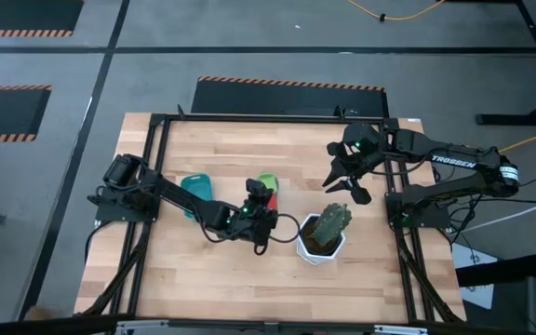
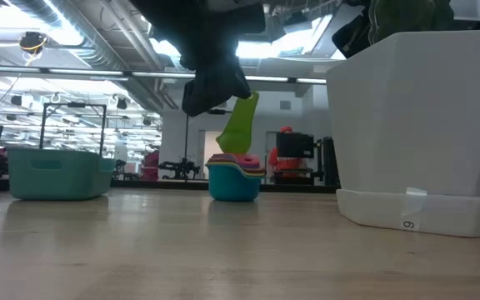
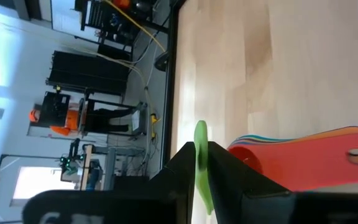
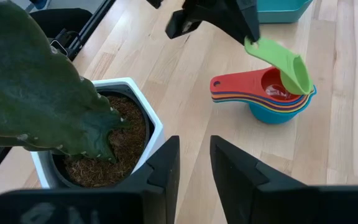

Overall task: Nest measuring cups in basket
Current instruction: Stack the green measuring cup on top of the red measuring cup, then put the nested measuring cups into the blue bin

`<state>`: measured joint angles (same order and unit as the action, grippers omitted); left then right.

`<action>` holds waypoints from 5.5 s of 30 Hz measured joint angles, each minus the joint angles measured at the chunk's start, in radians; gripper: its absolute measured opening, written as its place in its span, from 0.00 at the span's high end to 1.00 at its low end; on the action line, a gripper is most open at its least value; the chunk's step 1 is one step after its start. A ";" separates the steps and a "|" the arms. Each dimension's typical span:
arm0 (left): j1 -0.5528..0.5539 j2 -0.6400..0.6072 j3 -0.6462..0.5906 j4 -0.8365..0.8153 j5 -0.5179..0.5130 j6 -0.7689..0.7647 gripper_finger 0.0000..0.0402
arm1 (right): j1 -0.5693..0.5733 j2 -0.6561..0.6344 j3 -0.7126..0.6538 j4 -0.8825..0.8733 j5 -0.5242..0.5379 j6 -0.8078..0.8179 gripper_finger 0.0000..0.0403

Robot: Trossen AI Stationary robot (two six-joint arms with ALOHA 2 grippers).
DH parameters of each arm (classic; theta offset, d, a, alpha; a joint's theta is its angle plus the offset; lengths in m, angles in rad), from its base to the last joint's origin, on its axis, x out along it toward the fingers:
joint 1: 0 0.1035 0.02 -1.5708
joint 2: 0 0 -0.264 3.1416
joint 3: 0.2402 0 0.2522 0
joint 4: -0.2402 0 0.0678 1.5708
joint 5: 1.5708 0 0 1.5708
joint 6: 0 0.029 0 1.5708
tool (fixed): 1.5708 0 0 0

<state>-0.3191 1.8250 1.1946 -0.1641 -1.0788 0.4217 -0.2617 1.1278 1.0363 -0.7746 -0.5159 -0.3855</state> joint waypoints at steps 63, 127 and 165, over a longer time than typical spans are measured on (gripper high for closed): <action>-0.028 -0.538 0.000 -0.354 0.408 -0.552 0.85 | 0.000 0.001 -0.001 0.007 0.000 0.041 0.77; 0.008 -0.535 0.000 -0.382 0.489 -0.674 0.23 | 0.000 0.001 0.001 0.007 0.000 0.063 0.77; 0.045 -0.533 -0.333 -0.165 0.659 -1.668 0.20 | 0.000 0.000 0.001 0.007 0.000 0.063 0.77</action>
<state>-0.2739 1.2917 0.8612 -0.3294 -0.4197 -1.2461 -0.2616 1.1282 1.0370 -0.7676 -0.5162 -0.3227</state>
